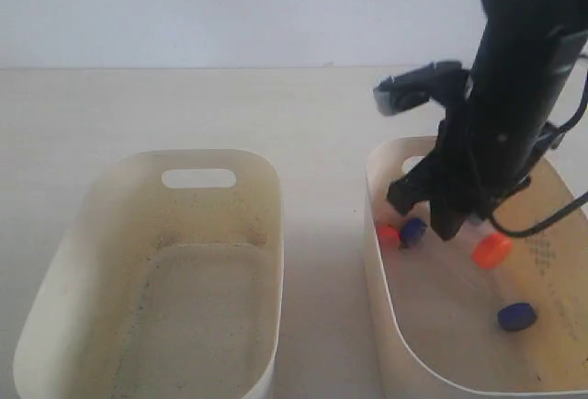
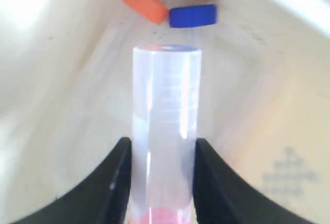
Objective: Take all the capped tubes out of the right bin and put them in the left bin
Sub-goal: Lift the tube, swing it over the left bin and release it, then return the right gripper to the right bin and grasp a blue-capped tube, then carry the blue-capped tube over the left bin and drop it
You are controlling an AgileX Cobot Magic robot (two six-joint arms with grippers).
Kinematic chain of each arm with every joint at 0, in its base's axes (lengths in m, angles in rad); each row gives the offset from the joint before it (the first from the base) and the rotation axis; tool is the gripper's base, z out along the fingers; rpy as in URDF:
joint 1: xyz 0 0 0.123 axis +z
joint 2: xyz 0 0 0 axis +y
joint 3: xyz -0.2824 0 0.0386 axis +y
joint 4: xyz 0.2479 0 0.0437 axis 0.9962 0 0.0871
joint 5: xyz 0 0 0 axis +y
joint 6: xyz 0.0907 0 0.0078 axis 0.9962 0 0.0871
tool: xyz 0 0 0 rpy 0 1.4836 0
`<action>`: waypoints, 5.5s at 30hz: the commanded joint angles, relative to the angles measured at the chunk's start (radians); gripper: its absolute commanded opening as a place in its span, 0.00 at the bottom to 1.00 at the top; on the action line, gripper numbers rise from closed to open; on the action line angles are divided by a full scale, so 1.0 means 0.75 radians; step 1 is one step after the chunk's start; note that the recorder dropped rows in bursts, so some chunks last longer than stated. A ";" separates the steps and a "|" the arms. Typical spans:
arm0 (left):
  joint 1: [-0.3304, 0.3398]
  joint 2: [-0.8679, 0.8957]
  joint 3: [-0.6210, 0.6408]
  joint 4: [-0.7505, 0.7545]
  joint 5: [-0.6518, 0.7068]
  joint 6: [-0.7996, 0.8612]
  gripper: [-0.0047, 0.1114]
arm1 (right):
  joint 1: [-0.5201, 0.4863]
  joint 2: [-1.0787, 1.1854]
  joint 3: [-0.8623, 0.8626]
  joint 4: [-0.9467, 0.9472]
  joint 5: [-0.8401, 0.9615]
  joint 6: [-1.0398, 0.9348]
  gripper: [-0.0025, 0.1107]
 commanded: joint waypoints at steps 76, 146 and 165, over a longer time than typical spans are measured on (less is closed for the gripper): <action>0.002 -0.004 -0.004 0.002 -0.009 -0.011 0.08 | -0.055 0.080 0.132 0.013 -0.293 -0.122 0.02; 0.002 -0.004 -0.004 0.002 -0.009 -0.011 0.08 | -0.055 0.094 0.569 -0.041 -0.968 -0.118 0.21; 0.002 -0.004 -0.004 0.002 -0.009 -0.011 0.08 | -0.021 -0.516 0.136 0.411 -0.456 -0.290 0.02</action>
